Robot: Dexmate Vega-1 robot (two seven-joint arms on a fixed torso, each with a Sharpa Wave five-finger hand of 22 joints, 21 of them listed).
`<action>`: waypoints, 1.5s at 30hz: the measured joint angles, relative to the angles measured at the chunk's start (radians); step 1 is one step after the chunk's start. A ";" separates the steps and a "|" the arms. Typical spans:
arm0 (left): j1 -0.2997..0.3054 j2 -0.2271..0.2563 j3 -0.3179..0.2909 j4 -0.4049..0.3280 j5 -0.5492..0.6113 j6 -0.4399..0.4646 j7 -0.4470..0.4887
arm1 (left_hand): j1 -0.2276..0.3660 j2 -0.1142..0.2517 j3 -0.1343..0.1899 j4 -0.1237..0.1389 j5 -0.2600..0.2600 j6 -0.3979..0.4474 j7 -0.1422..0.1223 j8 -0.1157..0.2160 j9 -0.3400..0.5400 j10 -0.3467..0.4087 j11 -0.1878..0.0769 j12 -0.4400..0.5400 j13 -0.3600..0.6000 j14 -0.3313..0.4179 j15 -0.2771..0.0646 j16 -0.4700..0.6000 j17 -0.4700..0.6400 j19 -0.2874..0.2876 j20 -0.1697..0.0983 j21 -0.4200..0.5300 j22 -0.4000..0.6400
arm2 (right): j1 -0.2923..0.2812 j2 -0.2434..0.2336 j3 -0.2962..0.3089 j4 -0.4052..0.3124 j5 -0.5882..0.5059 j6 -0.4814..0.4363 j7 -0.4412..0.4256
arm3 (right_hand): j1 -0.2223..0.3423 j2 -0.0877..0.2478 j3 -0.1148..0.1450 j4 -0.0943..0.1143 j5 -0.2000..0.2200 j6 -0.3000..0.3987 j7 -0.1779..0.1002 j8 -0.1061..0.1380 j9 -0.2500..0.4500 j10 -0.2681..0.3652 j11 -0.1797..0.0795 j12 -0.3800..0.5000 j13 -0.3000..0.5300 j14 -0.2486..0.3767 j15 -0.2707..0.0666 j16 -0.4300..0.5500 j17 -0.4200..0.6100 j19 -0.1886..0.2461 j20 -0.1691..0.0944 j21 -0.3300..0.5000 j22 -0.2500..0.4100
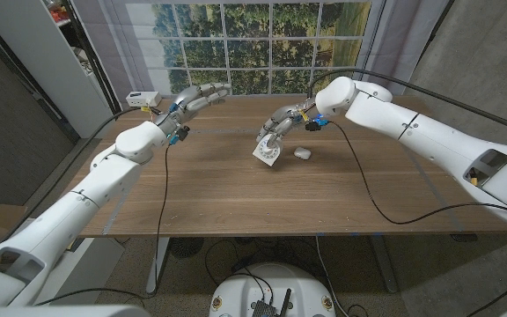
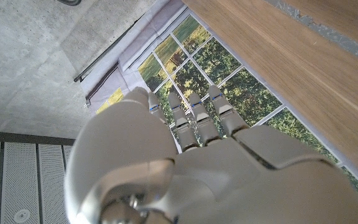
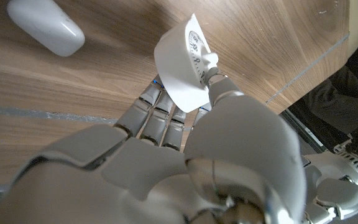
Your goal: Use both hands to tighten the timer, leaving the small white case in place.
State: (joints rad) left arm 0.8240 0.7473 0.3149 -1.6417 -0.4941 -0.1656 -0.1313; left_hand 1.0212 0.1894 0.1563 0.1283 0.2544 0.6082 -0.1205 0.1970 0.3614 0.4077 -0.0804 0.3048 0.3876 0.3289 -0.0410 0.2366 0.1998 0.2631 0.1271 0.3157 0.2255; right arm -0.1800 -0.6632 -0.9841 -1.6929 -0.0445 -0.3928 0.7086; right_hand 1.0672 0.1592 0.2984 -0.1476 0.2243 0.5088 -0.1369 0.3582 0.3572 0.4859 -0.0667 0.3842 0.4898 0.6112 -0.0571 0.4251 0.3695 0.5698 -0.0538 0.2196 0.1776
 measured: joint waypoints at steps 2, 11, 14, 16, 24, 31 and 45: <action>0.006 0.001 0.001 0.001 -0.005 0.000 0.005 | -0.009 0.000 0.003 0.003 0.000 0.000 0.000 0.000 0.000 0.000 0.000 0.000 0.000 0.000 0.000 -0.006 0.000 0.000 0.000 0.000 0.000 | 0.003 0.003 -0.016 -0.008 -0.042 0.000 -0.001 | 0.000 0.000 0.000 0.000 0.000 0.000 0.000 0.000 0.000 0.000 0.000 0.000 0.000 0.000 0.000 0.000 0.000 0.000 0.000 -0.005 -0.001; 0.019 0.000 0.010 0.008 -0.022 -0.007 0.031 | -0.015 -0.004 0.007 0.007 -0.011 0.006 0.005 0.000 -0.003 0.000 0.000 0.000 0.000 0.000 0.000 -0.009 0.000 -0.005 0.005 0.000 0.000 | 0.010 0.026 -0.086 -0.035 -0.222 -0.004 0.003 | 0.000 0.000 0.000 0.000 0.000 0.012 -0.004 0.000 0.000 -0.004 -0.004 -0.004 0.000 0.000 0.000 -0.004 0.000 -0.020 0.002 -0.012 -0.001; 0.018 -0.005 0.018 0.014 -0.023 -0.008 0.035 | -0.014 -0.004 0.014 0.006 -0.016 0.006 0.005 0.000 -0.004 0.003 0.003 0.000 0.000 -0.005 0.000 -0.012 0.000 -0.009 0.009 0.000 0.000 | 0.010 0.032 -0.101 -0.036 -0.268 -0.006 0.010 | 0.000 0.000 0.000 0.000 0.000 0.012 -0.004 0.000 0.000 -0.005 -0.005 -0.004 0.000 -0.004 -0.004 -0.007 0.000 -0.022 0.000 -0.012 -0.001; 0.016 -0.007 0.024 0.016 -0.022 -0.008 0.038 | -0.014 -0.004 0.014 0.005 -0.018 0.006 0.005 0.000 -0.004 0.003 0.003 0.000 0.005 -0.008 0.000 -0.015 0.000 -0.009 0.009 0.000 0.000 | 0.010 0.041 -0.112 -0.035 -0.306 -0.007 0.019 | 0.000 0.000 -0.003 0.003 0.000 0.013 -0.011 0.000 0.000 -0.005 -0.005 -0.009 0.001 -0.009 0.002 -0.007 0.000 -0.026 0.004 -0.012 -0.001; 0.007 -0.016 0.039 0.020 -0.016 -0.007 0.052 | -0.014 -0.004 0.022 0.003 -0.026 0.001 0.010 0.000 -0.009 0.003 0.003 0.000 0.005 -0.019 0.000 -0.019 0.000 -0.013 0.012 0.000 0.000 | 0.013 0.067 -0.133 -0.014 -0.393 -0.006 0.055 | -0.007 -0.007 -0.012 0.003 0.000 0.054 -0.065 0.000 -0.008 -0.011 -0.011 -0.019 0.004 -0.037 0.003 -0.015 0.014 -0.043 0.003 -0.012 -0.001; 0.003 -0.022 0.048 0.021 -0.009 0.004 0.068 | -0.015 -0.004 0.029 0.001 -0.034 0.001 0.010 0.000 -0.011 0.003 0.003 0.000 0.005 -0.018 0.000 -0.022 0.000 -0.018 0.018 0.000 0.000 | 0.016 0.084 -0.137 0.003 -0.429 0.006 0.086 | -0.030 -0.030 -0.041 0.013 -0.010 -0.010 -0.025 -0.049 -0.021 -0.065 -0.003 -0.051 0.004 -0.121 0.009 -0.034 0.027 -0.079 0.007 -0.020 0.001; -0.022 -0.030 0.060 0.042 -0.005 0.013 0.069 | -0.025 -0.014 0.036 -0.006 -0.044 0.001 0.010 0.000 -0.018 -0.004 0.003 -0.007 0.005 -0.037 0.000 -0.030 0.000 -0.035 0.026 0.000 0.000 | 0.024 0.085 -0.089 -0.041 -0.430 -0.036 0.162 | -0.085 -0.058 -0.088 0.019 -0.023 -0.183 -0.043 -0.150 -0.058 -0.237 0.017 -0.148 -0.012 -0.283 0.016 -0.072 0.046 -0.171 0.064 -0.028 0.002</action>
State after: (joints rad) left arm 0.8016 0.7173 0.3752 -1.6001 -0.4995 -0.1526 -0.0620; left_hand 0.9963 0.1751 0.1920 0.1225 0.2107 0.6091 -0.1108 0.1970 0.3430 0.4033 -0.0769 0.2981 0.3921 0.2921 -0.0414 0.2069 0.1994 0.2284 0.1533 0.3155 0.2253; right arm -0.1557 -0.5785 -1.0729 -1.7341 -0.4748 -0.4283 0.8709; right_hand 0.9827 0.1014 0.2100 -0.1287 0.2012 0.3254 -0.1797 0.2084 0.2994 0.2493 -0.0494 0.2359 0.4781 0.3283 -0.0415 0.3533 0.4154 0.3992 0.0097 0.1917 0.1794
